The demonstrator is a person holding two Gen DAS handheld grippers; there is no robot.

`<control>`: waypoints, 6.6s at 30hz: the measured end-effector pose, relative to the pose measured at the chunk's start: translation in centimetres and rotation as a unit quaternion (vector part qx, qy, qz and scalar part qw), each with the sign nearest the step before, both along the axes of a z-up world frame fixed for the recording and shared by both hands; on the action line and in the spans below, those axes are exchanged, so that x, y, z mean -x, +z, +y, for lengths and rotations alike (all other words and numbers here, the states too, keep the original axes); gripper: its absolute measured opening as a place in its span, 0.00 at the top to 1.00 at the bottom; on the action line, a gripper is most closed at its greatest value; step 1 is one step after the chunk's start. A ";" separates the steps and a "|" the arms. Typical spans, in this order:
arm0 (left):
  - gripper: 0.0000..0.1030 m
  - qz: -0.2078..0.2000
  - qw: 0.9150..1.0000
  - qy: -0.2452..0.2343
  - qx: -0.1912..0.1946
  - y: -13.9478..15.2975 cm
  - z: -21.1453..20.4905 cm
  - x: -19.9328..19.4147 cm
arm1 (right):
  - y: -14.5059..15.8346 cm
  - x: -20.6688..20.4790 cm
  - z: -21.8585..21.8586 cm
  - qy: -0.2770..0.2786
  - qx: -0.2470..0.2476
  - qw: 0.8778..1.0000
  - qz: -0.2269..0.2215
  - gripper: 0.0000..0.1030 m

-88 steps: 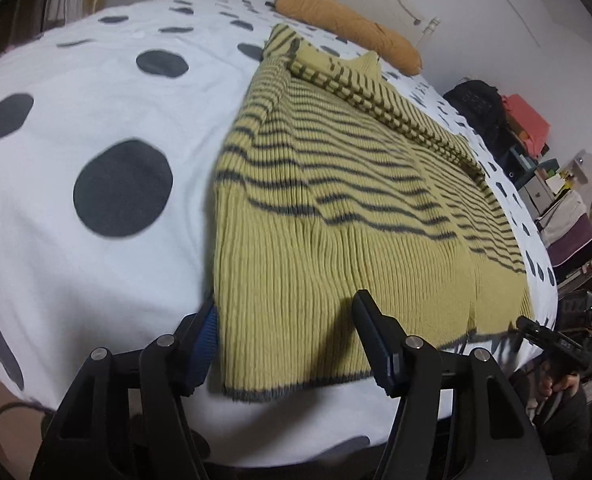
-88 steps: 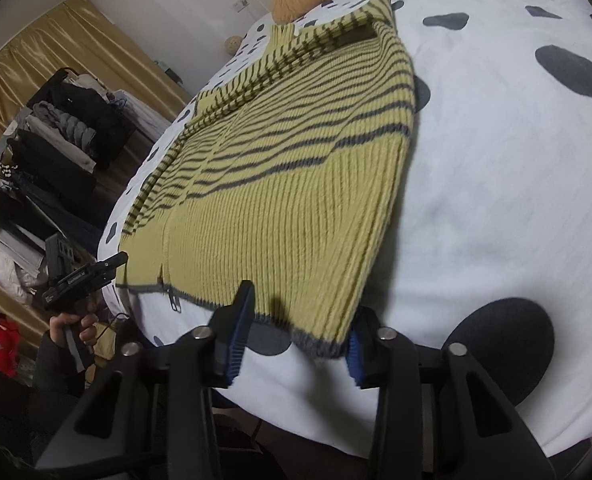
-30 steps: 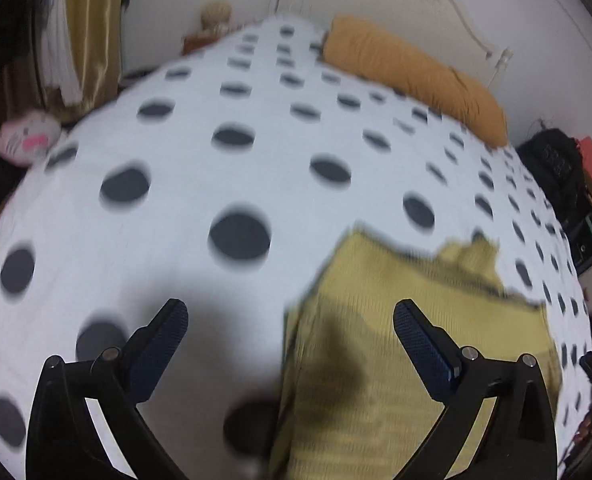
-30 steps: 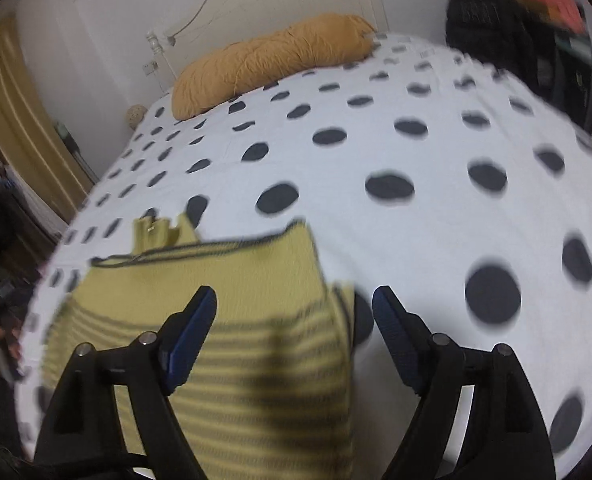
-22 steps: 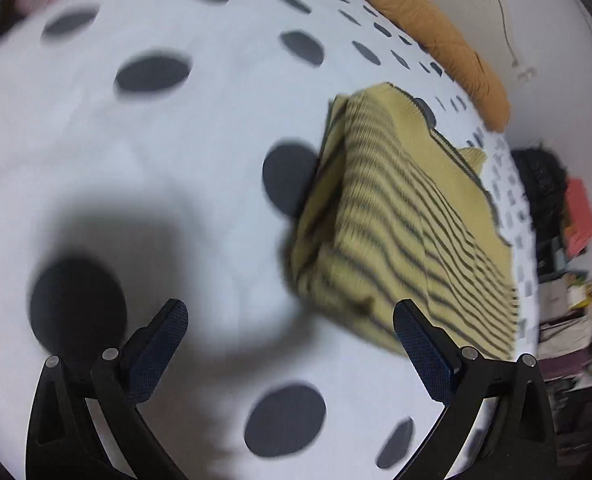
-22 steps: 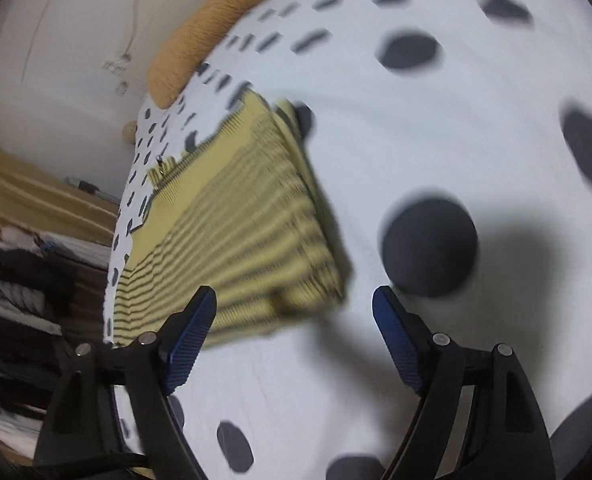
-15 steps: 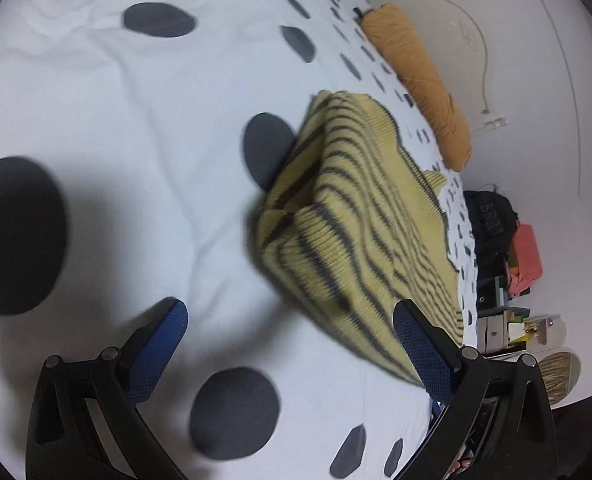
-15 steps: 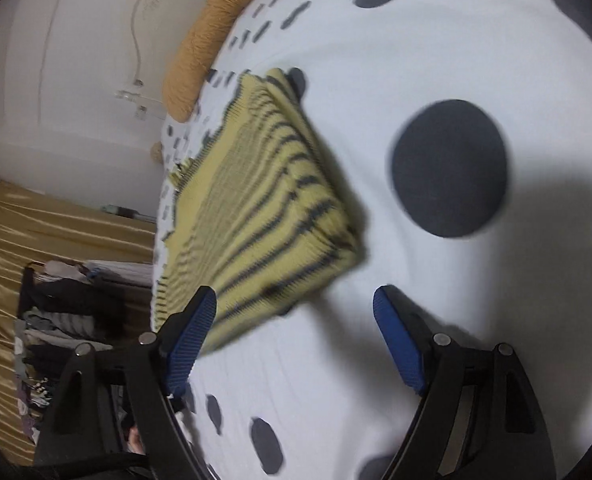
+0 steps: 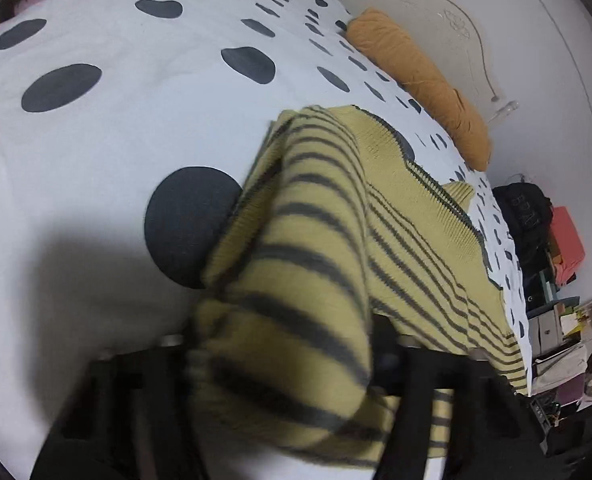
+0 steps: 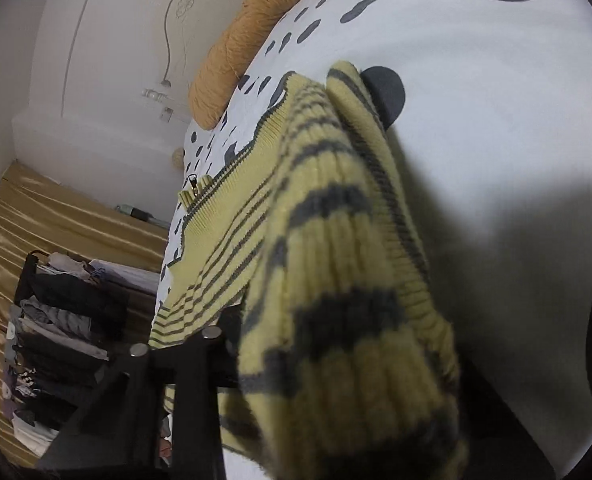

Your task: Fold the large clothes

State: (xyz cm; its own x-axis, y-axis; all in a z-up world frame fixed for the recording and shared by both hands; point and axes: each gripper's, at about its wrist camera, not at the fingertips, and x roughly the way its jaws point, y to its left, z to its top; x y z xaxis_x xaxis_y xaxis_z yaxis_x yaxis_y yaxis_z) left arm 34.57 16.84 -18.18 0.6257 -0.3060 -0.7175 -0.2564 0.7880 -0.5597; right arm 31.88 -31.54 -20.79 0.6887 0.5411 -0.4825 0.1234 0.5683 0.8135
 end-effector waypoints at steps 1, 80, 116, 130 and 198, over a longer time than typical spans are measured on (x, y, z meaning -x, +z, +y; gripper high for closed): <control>0.59 -0.008 1.000 -0.001 0.024 0.0 0.5 0.4 | 0.4 0.4 0.2 -0.001 0.014 1.000 -0.009 0.71; 0.70 -0.025 0.998 -0.011 -0.056 3.0 -3.6 21.7 | 3.3 18.5 19.1 0.121 0.399 0.908 -0.029 1.00; 0.19 -0.071 0.884 -0.433 -0.162 9.9 -39.5 24.3 | -0.6 26.8 6.6 0.022 0.058 0.990 -0.125 1.00; 0.04 -0.101 0.946 -0.234 -0.201 14.4 -26.9 24.0 | 12.5 32.7 1.4 -0.080 0.238 0.958 -0.142 0.29; 0.01 -0.048 0.970 -0.231 -0.054 3.3 -25.8 26.4 | 9.3 28.2 -6.7 -0.048 0.162 0.985 -0.027 0.36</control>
